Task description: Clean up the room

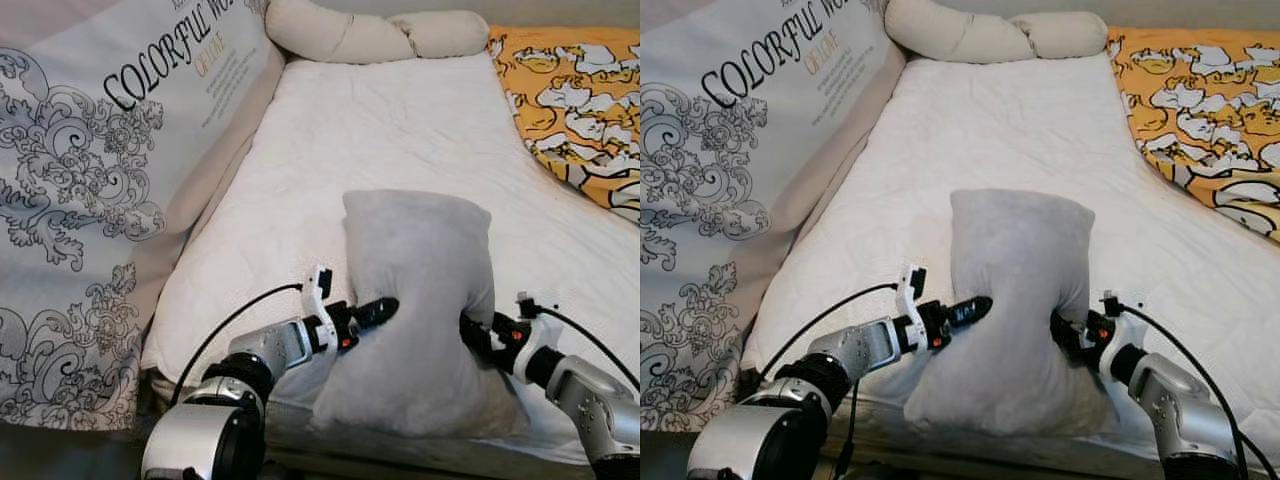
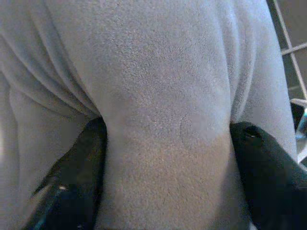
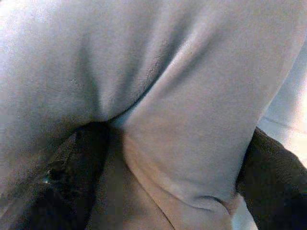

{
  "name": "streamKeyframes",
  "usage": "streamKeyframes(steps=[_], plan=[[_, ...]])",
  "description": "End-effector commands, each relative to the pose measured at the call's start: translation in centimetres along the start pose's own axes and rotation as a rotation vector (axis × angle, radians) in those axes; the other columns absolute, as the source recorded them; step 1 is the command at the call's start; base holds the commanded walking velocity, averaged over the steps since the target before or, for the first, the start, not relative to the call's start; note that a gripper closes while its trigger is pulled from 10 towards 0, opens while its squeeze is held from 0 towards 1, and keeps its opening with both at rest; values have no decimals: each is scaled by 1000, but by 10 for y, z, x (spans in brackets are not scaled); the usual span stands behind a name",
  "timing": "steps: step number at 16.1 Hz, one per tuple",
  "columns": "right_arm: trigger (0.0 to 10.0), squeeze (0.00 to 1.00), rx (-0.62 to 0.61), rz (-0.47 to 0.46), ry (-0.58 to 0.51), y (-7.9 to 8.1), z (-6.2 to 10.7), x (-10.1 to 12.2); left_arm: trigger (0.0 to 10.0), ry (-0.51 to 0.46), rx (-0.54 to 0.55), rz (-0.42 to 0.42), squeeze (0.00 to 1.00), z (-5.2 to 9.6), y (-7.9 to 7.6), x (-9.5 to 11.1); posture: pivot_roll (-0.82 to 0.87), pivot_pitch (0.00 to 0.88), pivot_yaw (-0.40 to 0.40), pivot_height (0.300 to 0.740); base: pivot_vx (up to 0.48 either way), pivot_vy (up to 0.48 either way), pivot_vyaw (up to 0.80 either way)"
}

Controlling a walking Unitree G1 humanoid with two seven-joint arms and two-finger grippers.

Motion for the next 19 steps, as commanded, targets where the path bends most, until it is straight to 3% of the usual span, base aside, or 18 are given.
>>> streamKeyframes(steps=[1, 7, 8, 9, 10, 14, 18, 19], plan=[[0, 0, 75, 4, -16, 15, -8, 5, 0, 59, -17, -15, 0, -6, -4, -14, -108, 0, 117, 740, 0, 0, 0], [0, 0, 79, 11, -22, 21, -12, 3, 0, 36, -3, -142, 0, -1, -2, 0, -95, 0, 128, 740, 0, 0, 0], [10000, 0, 60, 14, -18, 18, -12, 3, 0, 33, -6, -152, 0, -1, -3, 2, -92, 0, 129, 740, 0, 0, 0], [10000, 0, 33, 19, -29, 13, -10, 6, 0, 20, -6, -185, 0, -1, -5, 7, -86, 0, 130, 740, 0, 0, 0], [10000, 1000, 24, -3, -56, 10, -7, 10, 0, 8, -9, -202, 0, -1, -7, 11, -83, 0, 129, 740, 0, 0, 0], [10000, 1000, 54, -6, -76, 7, 2, 15, 0, -27, -7, -228, 0, 1, -11, 23, -76, 0, 131, 740, 0, 0, 0], [10000, 1000, 40, 3, -188, -10, 35, 36, 0, -81, 12, -332, 0, 11, -12, 48, -70, 0, 138, 740, 0, 0, 0], [10000, 0, 34, 6, -230, -14, 44, 44, 0, -98, 13, -381, 0, 14, -16, 58, -68, 0, 140, 740, 0, 0, 0]])
Point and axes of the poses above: a point about 5 cm out from each wrist's last joint towards the gripper, its own z axis pointing back from the gripper into the wrist, its own x axis along the axis of the wrist's last joint, y = z × x, the point moved 3 cm from there along -z, pointing out of the wrist towards the gripper, and after that the axes turned 7 degrees about z, right-handed, at the moved point
